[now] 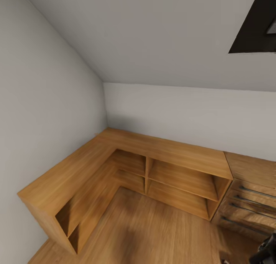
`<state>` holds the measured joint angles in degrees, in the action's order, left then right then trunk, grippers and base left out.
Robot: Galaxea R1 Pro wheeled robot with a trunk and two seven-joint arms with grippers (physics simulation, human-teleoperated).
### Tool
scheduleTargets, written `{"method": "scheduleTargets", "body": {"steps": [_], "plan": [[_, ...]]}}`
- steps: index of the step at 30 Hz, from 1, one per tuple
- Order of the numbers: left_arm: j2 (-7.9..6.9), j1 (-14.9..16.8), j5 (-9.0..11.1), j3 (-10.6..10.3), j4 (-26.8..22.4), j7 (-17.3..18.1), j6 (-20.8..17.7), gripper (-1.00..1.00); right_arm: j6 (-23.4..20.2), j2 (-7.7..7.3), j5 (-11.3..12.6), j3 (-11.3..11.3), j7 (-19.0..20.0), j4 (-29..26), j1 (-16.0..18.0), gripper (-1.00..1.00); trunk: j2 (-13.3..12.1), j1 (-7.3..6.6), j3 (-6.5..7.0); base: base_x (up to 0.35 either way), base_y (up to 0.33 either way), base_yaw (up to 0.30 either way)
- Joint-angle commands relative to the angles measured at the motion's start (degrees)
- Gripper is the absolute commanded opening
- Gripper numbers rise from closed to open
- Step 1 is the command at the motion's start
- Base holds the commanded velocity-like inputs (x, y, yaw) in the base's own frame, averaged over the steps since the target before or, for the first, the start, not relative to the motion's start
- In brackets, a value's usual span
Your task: In the bedroom, organize the workspace by keeping the computer under the desk, ensuring the monitor is on the desk, placing the keyboard on the desk next to the monitor, placing the mouse on the desk next to the keyboard, moving the folder from the swivel chair onto the desk next to the mouse, stacking the notebook on top of the folder with the pen on top of the notebook, and positioning the swivel chair next to the desk.
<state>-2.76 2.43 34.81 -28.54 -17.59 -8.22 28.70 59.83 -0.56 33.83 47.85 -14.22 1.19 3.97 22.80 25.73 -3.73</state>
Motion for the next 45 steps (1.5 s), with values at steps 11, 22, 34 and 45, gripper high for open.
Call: {"method": "scheduleTargets", "body": {"steps": [11, 22, 34, 45], "plan": [[-0.05, 0.0, 0.2, -0.5, -0.1, -0.5, 0.1, 1.0, -0.3, 0.03, 0.2, 0.5, -0.2, 0.1, 0.1, 1.0, 0.1, 0.05, -0.13, 0.232, 0.246, -0.293], [-0.05, 0.0, 0.2, -0.2, -0.1, -0.5, 0.1, 1.0, -0.3, 0.03, 0.2, 0.5, -0.2, 0.1, 0.1, 1.0, 0.1, 0.05, -0.13, 0.099, 0.065, -0.298], [-0.05, 0.0, 0.2, -0.2, -0.1, -0.5, 0.1, 1.0, -0.4, 0.03, 0.2, 0.5, -0.2, 0.1, 0.1, 1.0, 0.1, 0.05, -0.13, 0.002, 0.001, -0.298], [-0.05, 0.0, 0.2, -0.2, 0.0, -0.5, 0.1, 1.0, -0.4, 0.03, 0.2, 0.5, -0.2, 0.1, 0.1, 1.0, 0.1, 0.05, -0.13, 0.0, 0.0, -0.298]]}}
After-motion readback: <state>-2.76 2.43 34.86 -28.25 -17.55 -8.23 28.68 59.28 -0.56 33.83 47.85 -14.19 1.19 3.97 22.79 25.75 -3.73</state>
